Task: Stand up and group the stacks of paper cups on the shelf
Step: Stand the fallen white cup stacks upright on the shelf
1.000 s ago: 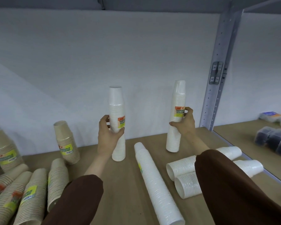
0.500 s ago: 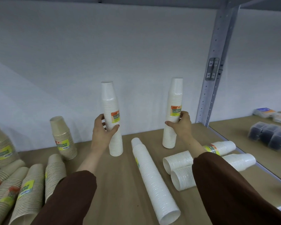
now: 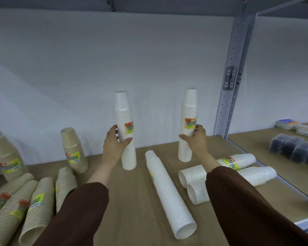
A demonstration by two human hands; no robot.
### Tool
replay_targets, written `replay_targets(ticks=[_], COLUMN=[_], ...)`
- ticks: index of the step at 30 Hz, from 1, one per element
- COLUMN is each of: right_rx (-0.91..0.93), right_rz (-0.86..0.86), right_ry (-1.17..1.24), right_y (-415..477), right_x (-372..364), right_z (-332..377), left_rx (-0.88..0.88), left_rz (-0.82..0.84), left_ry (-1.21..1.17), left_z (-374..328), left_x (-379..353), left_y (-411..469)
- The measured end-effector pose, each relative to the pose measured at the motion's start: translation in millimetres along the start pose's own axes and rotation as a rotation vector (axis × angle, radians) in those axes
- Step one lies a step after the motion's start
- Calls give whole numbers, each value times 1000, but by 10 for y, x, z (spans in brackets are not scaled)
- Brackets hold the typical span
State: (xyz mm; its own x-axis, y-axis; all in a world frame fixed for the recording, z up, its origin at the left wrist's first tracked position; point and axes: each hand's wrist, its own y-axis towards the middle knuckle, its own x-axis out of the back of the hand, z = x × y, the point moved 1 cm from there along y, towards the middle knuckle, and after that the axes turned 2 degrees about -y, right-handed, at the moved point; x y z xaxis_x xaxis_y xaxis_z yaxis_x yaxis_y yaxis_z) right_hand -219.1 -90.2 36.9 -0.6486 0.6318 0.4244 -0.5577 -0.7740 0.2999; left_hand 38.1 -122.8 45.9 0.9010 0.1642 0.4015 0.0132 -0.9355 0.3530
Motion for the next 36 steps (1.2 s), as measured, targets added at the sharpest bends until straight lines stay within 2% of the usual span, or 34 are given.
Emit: replay_targets(ticks=[5,10,15,17,22,25,31,36], right_rx=[-61,-144,-266,-313,-342,-375,-459,-442], right_rz=[47,98,14,-7,62,97,137,141], right_ry=[5,-60,-208,-257,-516,-564,-648,-756], right_y=[-36,-71,-120,-150,-257,-248,-224,-131], right_x=[58,244,623,763,920,882,761,593], right_z=[44,-4,-157,-197,-295,-373,-410,-500], left_rx=[39,163,279,326,453,488,582,624], left_rz=[24,14,-45,19,346,462,499,513], left_ry=[35,123,59,77,169,211,70,-34], left_z=[-25,-19,-4,-33,-179,-204,-181,-102], left_x=[-7,-5,-30,-94,-396,-584,-805,-836], left_y=[-23,-112,-310,-408,-689,-786,-859,-789])
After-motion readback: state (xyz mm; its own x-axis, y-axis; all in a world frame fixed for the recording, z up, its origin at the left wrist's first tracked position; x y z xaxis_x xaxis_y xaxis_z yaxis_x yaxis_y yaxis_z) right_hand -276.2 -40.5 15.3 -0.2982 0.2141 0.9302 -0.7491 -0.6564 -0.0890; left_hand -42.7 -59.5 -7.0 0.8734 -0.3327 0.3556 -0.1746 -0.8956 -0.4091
